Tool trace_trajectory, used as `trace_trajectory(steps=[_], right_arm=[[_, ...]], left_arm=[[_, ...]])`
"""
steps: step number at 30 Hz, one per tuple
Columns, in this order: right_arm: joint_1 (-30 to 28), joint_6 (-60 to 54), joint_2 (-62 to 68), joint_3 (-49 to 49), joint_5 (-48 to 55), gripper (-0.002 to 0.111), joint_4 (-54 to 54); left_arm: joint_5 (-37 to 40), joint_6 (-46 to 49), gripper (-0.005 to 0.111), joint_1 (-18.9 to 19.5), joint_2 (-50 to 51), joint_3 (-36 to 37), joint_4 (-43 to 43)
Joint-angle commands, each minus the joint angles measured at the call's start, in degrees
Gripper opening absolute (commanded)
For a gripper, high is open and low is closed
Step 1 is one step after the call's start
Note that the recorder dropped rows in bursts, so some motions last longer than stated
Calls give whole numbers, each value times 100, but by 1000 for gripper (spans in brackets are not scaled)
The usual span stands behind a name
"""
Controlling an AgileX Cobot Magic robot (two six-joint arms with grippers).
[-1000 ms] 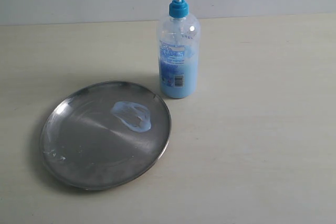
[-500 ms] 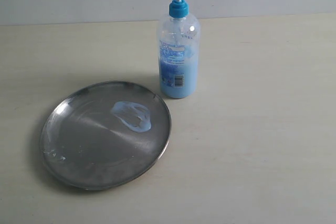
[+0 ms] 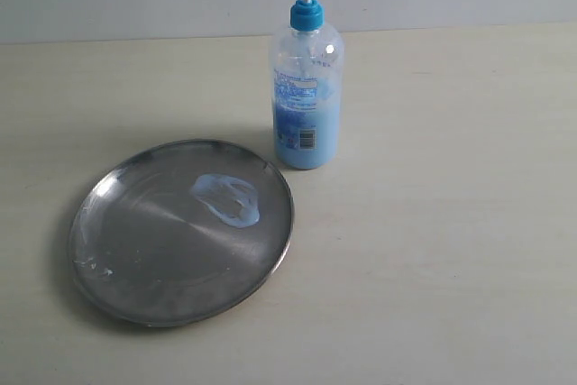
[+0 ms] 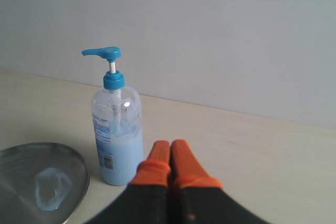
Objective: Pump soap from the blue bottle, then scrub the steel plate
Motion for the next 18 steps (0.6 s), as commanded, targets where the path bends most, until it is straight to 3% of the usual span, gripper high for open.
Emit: trace_trajectory(steps=[1,18], right_arm=[[-24,-36,23,26,-76,0,-2],[-24,-417,52,26,60,0,131]], left_arm=[[-29,9,1,10,-26,19,54],[-29,9,1,10,-26,19,54]])
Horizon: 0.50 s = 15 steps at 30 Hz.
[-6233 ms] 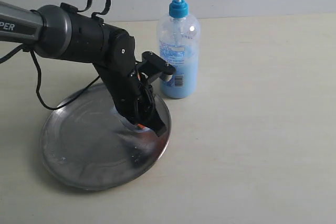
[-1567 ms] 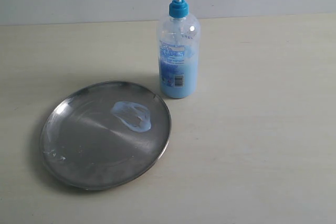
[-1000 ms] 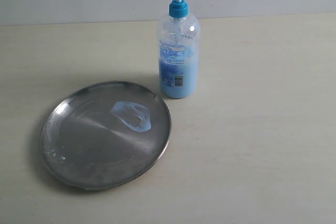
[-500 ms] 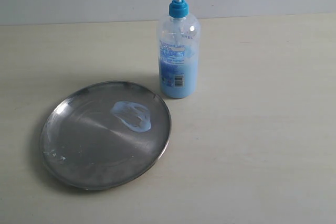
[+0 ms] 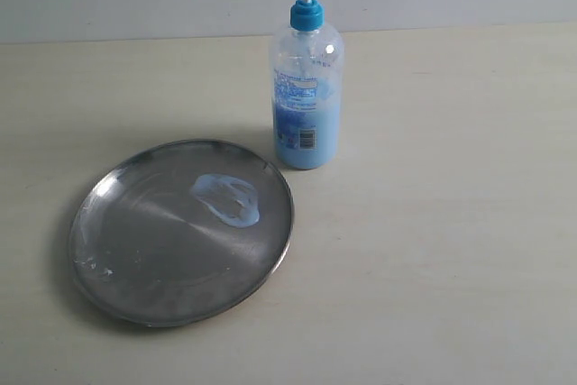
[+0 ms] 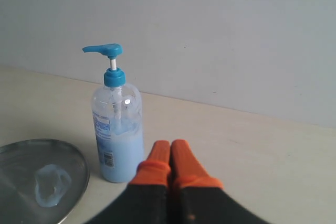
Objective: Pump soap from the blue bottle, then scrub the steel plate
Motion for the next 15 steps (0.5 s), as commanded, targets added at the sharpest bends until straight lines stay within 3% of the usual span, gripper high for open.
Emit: trace_trajectory(steps=[1,15], right_arm=[[-52,-364,-9,26,118,0,78],[-1176,-501,-954,1064,-155,0,393]], left_arm=[[-29,9,1,10,-26,19,29],[-29,9,1,10,-26,19,29]])
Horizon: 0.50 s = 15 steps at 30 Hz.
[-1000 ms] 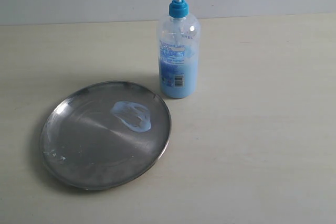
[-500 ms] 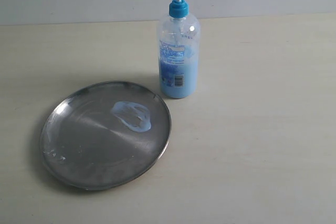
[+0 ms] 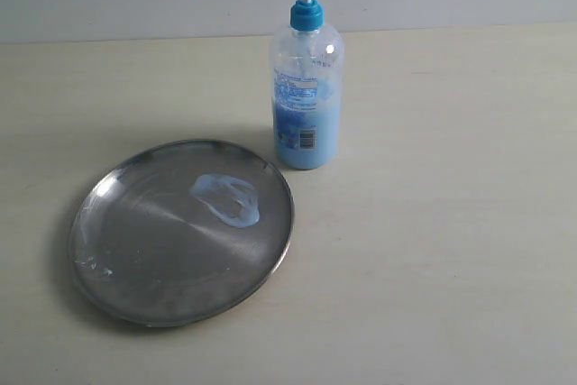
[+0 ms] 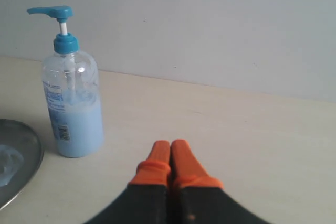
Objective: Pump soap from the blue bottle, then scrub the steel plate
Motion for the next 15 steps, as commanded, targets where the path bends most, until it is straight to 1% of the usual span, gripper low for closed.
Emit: trace_trajectory(steps=[1,10,15], right_arm=[[-329,-48,-337,380,-338,0,189],[-943,-48,-947,1127,-563,0,495],[-1024,-48,-947,1456,-782,0,496]], left_arm=[[-35,9,1,10,-26,19,29],[-35,9,1,10,-26,19,29],[-35,9,1,10,-26,19,29]])
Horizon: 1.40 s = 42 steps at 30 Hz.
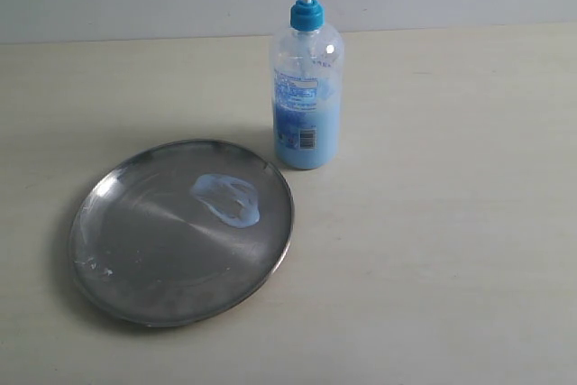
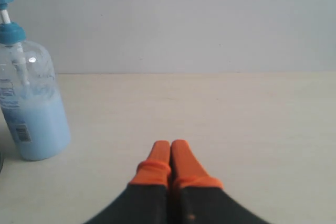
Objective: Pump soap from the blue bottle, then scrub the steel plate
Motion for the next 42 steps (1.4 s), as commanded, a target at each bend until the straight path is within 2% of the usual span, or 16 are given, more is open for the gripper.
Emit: trace_trajectory(steps=[1,8,42], right_arm=[[-57,-36,-31,244,-232,0,-1],[-57,-36,-31,419,-571,0,-81],[-57,-23,-31,419,-404,0,-214]], left_arm=[[-43,9,1,10,-26,19,29],[-43,9,1,10,-26,19,29],[-43,9,1,10,-26,19,29]])
